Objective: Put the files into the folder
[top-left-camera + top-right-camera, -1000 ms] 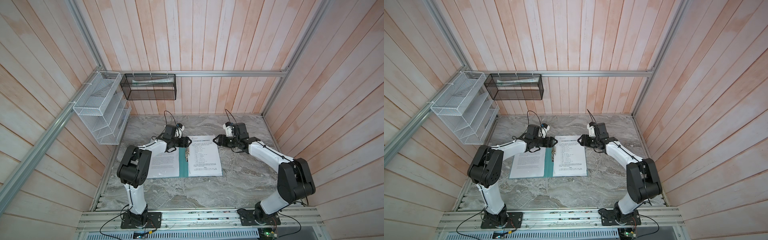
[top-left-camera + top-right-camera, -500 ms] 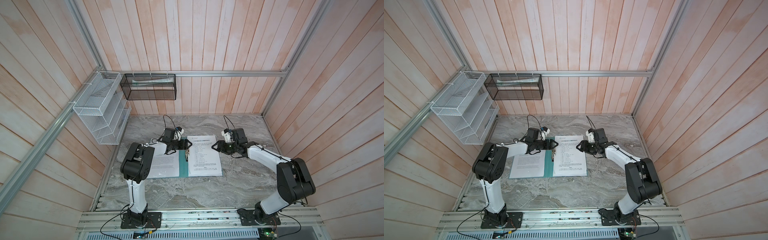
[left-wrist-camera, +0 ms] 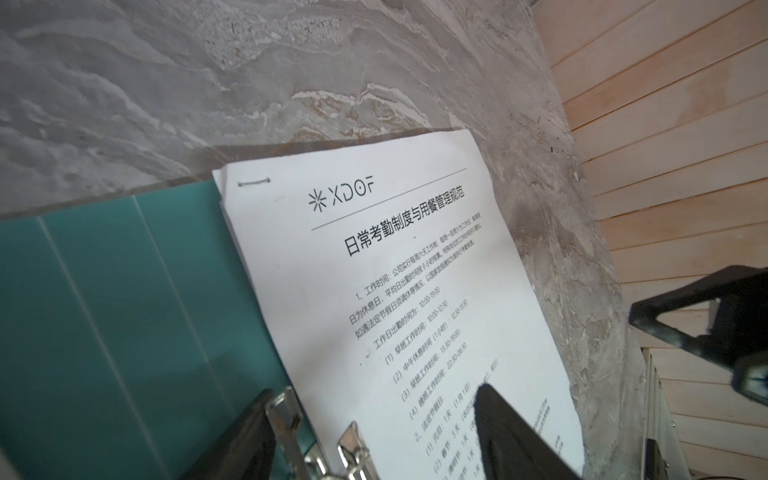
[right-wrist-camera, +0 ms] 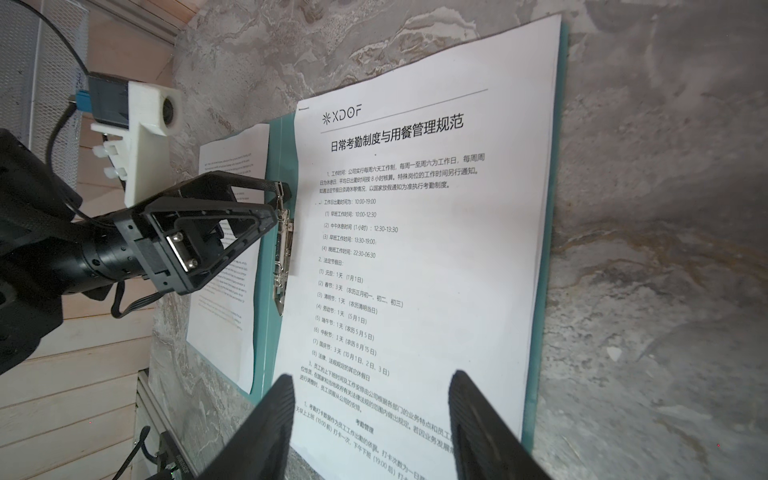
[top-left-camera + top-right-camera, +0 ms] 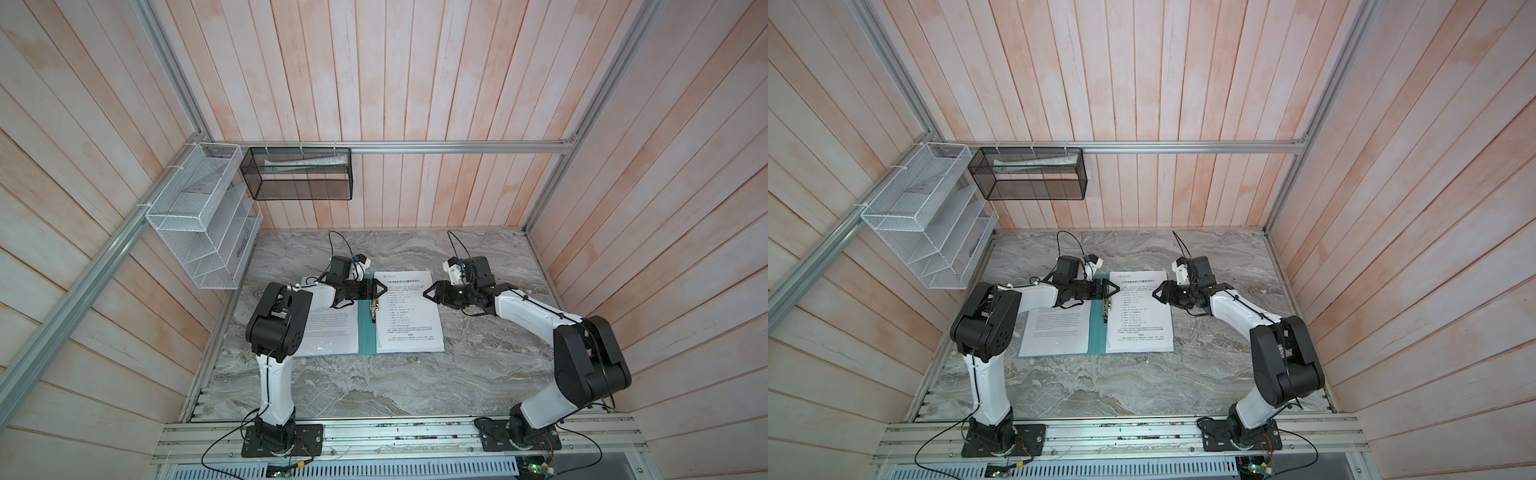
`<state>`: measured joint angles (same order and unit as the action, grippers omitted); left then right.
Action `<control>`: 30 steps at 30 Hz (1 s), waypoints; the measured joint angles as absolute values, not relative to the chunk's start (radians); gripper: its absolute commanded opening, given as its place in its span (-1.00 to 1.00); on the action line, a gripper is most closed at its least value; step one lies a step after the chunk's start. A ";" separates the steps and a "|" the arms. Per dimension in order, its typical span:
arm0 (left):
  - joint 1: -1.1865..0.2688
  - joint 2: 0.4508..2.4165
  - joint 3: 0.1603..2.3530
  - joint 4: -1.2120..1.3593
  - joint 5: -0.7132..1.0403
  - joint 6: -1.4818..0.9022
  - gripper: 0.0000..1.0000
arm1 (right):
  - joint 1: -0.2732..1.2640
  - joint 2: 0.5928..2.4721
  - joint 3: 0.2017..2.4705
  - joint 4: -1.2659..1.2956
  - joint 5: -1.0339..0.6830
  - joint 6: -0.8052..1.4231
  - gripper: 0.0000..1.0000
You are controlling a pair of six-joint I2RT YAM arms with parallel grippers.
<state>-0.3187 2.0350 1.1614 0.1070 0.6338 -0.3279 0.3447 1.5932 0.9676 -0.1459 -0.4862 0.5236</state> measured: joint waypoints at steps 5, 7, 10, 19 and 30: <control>-0.314 2.035 1.161 0.124 0.659 -0.339 0.51 | 0.345 1.593 0.968 -0.146 -0.487 0.524 0.15; -0.311 2.035 1.161 0.133 0.672 -0.345 0.50 | 0.345 1.593 0.968 -0.146 -0.488 0.524 0.15; -0.307 2.035 1.161 0.150 0.692 -0.360 0.49 | 0.345 1.593 0.968 -0.146 -0.490 0.524 0.15; -0.302 1.983 1.096 0.234 0.762 -0.420 0.47 | 0.345 1.604 0.968 -0.140 -0.496 0.524 0.14; -0.315 1.826 0.943 0.278 0.796 -0.458 0.46 | 0.359 1.616 0.968 -0.128 -0.500 0.524 0.14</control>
<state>-0.3145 1.8259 0.9432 0.2779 0.7956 -0.4576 0.3588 1.6157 0.9684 -0.1284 -0.4999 0.5243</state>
